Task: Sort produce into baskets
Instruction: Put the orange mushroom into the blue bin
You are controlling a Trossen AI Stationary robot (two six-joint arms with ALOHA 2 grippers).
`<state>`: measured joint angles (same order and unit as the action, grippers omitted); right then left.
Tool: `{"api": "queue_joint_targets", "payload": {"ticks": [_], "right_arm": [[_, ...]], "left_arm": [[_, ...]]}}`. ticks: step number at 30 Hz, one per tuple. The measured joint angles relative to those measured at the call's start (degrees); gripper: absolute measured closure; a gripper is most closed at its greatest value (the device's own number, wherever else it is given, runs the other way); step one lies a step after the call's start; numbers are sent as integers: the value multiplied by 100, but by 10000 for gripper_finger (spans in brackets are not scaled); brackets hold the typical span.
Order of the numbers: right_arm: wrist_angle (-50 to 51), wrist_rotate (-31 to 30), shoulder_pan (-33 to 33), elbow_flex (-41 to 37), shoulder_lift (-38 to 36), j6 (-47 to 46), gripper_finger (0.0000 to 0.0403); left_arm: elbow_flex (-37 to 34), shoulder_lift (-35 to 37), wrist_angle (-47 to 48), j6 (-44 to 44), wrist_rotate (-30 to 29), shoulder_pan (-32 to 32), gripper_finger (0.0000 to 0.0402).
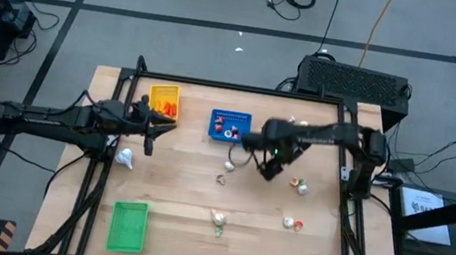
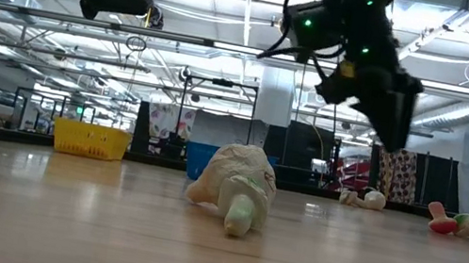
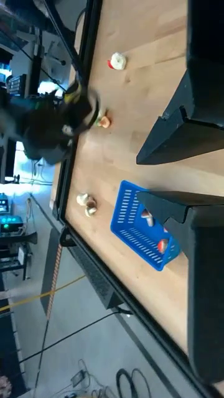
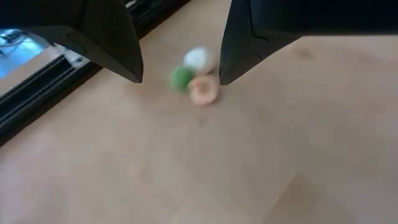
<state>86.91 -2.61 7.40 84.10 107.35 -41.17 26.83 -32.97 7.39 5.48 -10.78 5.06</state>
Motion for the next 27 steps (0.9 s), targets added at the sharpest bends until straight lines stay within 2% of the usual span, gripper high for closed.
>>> {"api": "queue_joint_targets", "payload": {"ticks": [5,9,15,22,27], "right_arm": [[-81,169,-616,-498,0,-196,200],[-321,-361,-801,-878,-5,-93,200],[-979,-293,-734,-1419,-186,12,200],[-1768,241,-610,-2168,-454,-38,200],[-1930,343,-596,-2413,-476,-194,201]], "left_arm": [[0,0,86,17,-1,-94,315],[0,0,47,17,-1,-113,315],[0,0,47,17,-23,-113,315],[0,0,59,-3,-25,-113,315],[0,0,67,-21,-25,-113,315]]}}
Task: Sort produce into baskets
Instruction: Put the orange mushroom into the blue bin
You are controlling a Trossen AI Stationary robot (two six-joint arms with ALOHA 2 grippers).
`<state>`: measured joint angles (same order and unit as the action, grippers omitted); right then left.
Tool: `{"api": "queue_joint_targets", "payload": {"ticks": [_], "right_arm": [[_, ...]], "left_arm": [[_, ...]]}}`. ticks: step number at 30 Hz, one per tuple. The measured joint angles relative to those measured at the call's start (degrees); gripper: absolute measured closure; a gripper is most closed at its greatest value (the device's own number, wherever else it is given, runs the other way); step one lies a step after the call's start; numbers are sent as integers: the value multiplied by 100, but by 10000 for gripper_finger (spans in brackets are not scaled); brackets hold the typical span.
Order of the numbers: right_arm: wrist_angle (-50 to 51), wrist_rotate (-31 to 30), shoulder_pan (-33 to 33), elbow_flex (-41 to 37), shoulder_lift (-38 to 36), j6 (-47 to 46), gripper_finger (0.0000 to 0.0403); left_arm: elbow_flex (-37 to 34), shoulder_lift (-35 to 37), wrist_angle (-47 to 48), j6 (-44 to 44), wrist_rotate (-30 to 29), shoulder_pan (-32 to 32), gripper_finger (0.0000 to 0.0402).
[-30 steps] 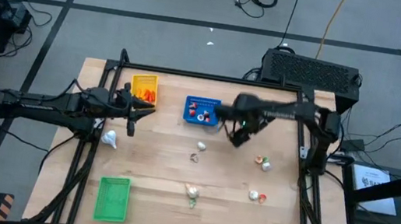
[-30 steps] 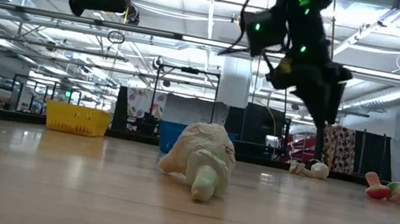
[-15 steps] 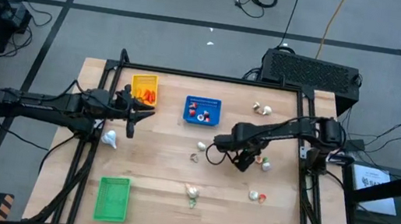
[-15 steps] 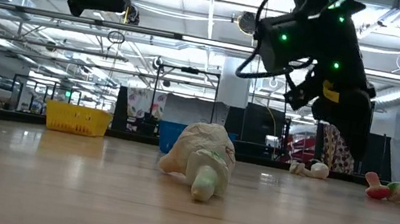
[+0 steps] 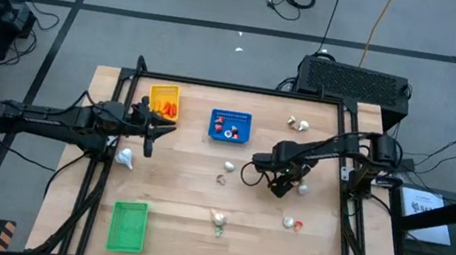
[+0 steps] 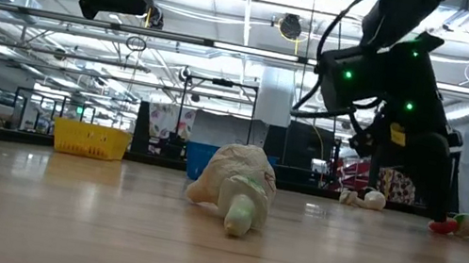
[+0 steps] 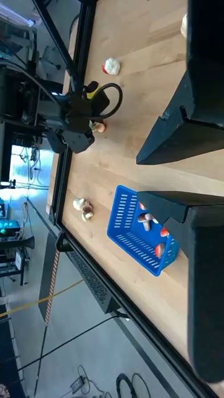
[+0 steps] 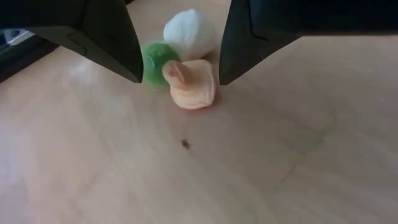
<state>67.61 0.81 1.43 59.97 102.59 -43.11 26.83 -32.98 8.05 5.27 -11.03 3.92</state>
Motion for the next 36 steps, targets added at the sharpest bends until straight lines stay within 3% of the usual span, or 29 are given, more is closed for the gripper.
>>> {"api": "queue_joint_targets", "payload": {"ticks": [6,16,20,24,29,33,36], "right_arm": [[-45,-5,0,-29,-2,-5,243],[-31,-253,0,501,-2,613,391],[5,-307,11,1088,-2,909,393],[-170,-867,45,1744,-4,1156,398],[-1649,-2003,193,2262,-9,1752,399],[-3475,-2072,404,2275,51,2487,399],[-4082,-2032,568,2274,161,2855,399]], "left_arm": [[0,0,-2,0,-13,0,315],[0,0,-4,3,-118,0,315],[0,0,-7,4,-138,0,315],[0,0,-4,1,-144,0,315],[0,0,-8,-2,-146,0,315],[0,-1,-4,-2,-146,0,315],[0,0,0,0,-146,0,315]]}}
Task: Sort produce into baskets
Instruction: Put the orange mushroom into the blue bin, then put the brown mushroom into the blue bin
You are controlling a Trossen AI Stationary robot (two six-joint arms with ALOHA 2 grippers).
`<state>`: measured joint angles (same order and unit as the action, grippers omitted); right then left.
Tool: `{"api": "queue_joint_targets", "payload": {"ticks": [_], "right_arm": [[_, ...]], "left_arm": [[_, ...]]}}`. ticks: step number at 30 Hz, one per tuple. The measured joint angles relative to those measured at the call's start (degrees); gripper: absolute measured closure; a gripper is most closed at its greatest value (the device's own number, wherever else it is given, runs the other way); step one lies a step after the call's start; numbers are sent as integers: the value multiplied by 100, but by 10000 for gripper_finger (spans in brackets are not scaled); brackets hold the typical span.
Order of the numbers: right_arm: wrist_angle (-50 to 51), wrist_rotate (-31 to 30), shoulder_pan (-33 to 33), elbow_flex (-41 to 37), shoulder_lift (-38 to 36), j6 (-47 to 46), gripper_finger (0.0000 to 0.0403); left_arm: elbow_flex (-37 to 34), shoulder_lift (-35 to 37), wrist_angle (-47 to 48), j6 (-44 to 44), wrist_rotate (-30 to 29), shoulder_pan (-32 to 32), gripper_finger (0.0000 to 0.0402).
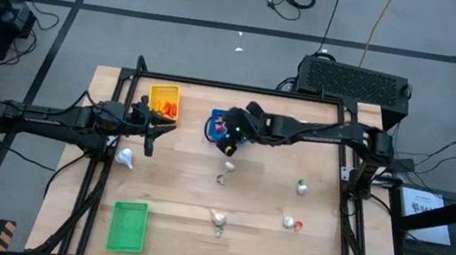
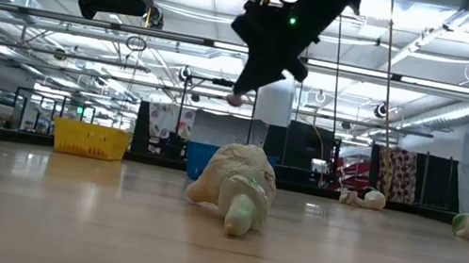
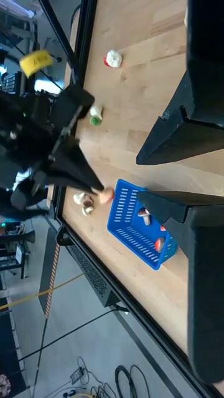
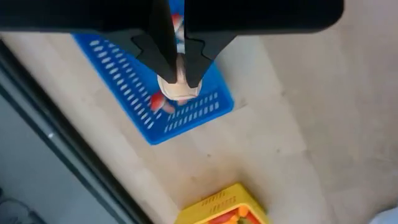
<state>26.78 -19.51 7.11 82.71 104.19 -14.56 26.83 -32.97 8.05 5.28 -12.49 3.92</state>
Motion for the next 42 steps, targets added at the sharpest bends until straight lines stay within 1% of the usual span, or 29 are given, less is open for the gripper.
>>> {"api": "queue_joint_targets", "payload": {"ticks": [3,9,19,24,26,30,32,36,42], "right_arm": [[-157,7,156,-3,60,218,399],[-161,7,431,-3,60,196,386],[-170,-1,597,-3,62,185,310],[-169,33,593,-3,62,170,282],[-168,328,547,-3,62,64,276],[-170,1594,302,-3,62,-40,273],[-170,1926,97,-3,62,-40,273],[-163,1969,-386,-3,62,204,273],[-127,1969,-1010,-8,305,1398,273]], "left_arm": [[0,0,44,-4,0,2,315],[-2,-1,101,-12,0,2,315],[0,0,105,-2,0,2,315],[-1,-2,105,-1,0,2,315],[-2,-1,105,-2,0,2,315],[-2,0,107,-7,0,2,315],[-2,0,107,-9,0,2,315],[-2,-2,107,-9,0,2,315],[-2,0,100,-13,-2,2,315]]}}
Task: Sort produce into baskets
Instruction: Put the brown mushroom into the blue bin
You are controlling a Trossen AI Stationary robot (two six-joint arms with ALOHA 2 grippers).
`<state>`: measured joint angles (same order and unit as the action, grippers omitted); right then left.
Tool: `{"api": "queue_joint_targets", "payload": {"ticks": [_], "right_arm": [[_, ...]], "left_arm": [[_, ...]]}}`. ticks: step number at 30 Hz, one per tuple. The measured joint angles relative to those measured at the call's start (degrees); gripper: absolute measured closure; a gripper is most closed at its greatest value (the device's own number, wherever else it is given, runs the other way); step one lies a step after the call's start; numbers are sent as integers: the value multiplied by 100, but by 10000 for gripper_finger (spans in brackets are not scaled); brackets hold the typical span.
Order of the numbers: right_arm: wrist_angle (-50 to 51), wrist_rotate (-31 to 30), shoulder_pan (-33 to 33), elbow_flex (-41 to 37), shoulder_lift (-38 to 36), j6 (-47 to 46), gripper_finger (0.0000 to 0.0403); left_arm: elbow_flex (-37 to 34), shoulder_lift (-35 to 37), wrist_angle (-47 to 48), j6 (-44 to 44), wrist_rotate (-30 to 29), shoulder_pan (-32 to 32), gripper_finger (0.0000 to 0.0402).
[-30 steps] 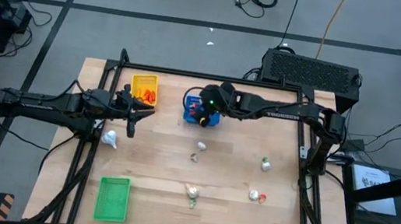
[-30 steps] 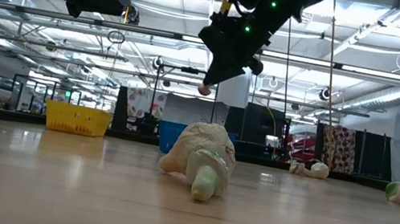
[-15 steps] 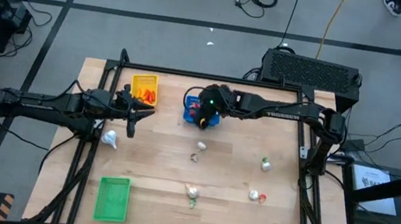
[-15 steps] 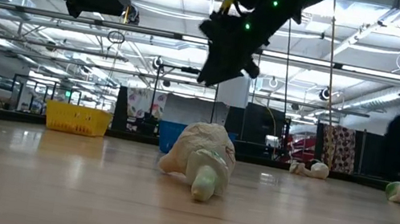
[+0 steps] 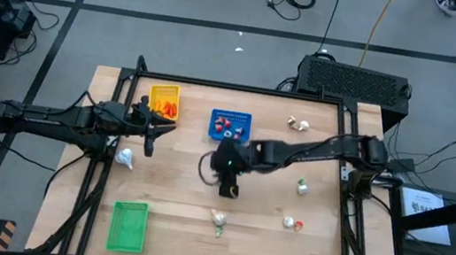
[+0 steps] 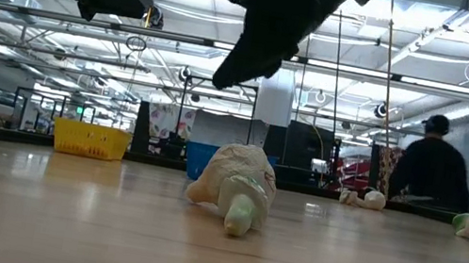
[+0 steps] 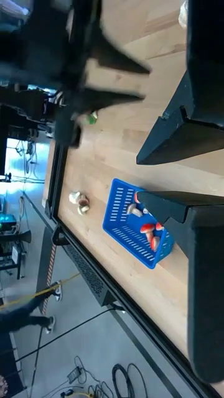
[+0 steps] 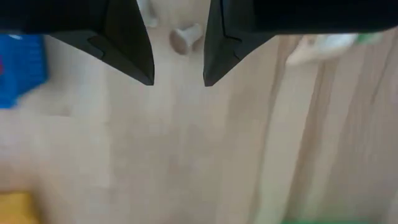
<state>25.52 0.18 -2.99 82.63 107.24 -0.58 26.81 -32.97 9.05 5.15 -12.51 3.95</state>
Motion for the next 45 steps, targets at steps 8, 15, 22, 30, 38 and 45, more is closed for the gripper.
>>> {"api": "queue_joint_targets", "payload": {"ticks": [8,15,22,30,38,45], "right_arm": [[57,-430,-248,-11,588,664,273],[330,-477,-189,-2,614,502,273],[309,-455,-189,-2,688,106,273],[235,-563,-256,-3,1160,326,273],[205,-789,-253,9,1441,260,273],[181,-766,-246,7,1419,231,281]], "left_arm": [[0,0,86,312,4,9,315],[-12,-510,1158,333,-435,25,315],[-7,-1326,945,156,-444,20,315],[-4,-1681,960,188,-440,20,315],[-4,-1690,947,188,-435,20,315],[-4,-1690,943,190,-431,20,315]]}}
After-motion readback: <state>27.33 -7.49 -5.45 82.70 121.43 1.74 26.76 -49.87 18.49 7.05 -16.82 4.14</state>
